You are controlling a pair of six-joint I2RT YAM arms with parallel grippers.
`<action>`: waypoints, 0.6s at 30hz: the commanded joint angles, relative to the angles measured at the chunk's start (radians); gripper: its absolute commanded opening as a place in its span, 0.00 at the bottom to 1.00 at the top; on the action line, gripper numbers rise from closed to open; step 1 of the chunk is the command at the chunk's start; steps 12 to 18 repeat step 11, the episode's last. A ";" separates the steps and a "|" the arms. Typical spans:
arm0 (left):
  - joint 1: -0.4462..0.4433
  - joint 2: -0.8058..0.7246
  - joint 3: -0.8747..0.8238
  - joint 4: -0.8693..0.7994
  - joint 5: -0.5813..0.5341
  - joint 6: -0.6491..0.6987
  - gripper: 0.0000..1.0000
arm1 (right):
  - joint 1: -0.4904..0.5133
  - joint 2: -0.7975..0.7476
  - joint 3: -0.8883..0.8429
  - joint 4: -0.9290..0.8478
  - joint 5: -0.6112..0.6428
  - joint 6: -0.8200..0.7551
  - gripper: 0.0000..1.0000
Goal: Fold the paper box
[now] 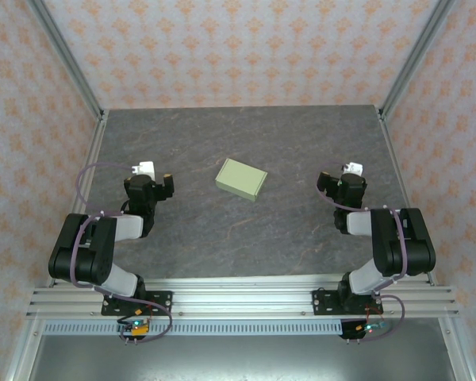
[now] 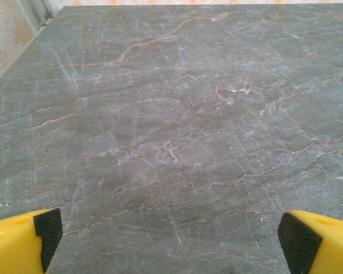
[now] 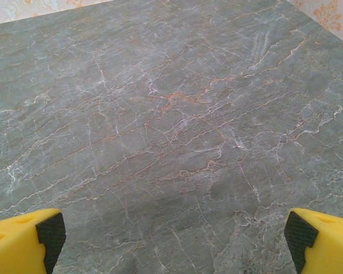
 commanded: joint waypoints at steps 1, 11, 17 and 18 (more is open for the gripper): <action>-0.007 0.005 0.012 0.037 -0.014 0.012 1.00 | 0.001 -0.017 0.013 0.008 -0.012 -0.010 0.99; -0.006 0.005 0.012 0.037 -0.015 0.013 1.00 | -0.001 -0.022 0.002 0.019 -0.013 -0.011 0.99; -0.006 0.005 0.012 0.037 -0.015 0.013 1.00 | -0.001 -0.022 0.002 0.019 -0.013 -0.011 0.99; -0.006 0.005 0.012 0.037 -0.015 0.013 1.00 | -0.001 -0.022 0.002 0.019 -0.013 -0.011 0.99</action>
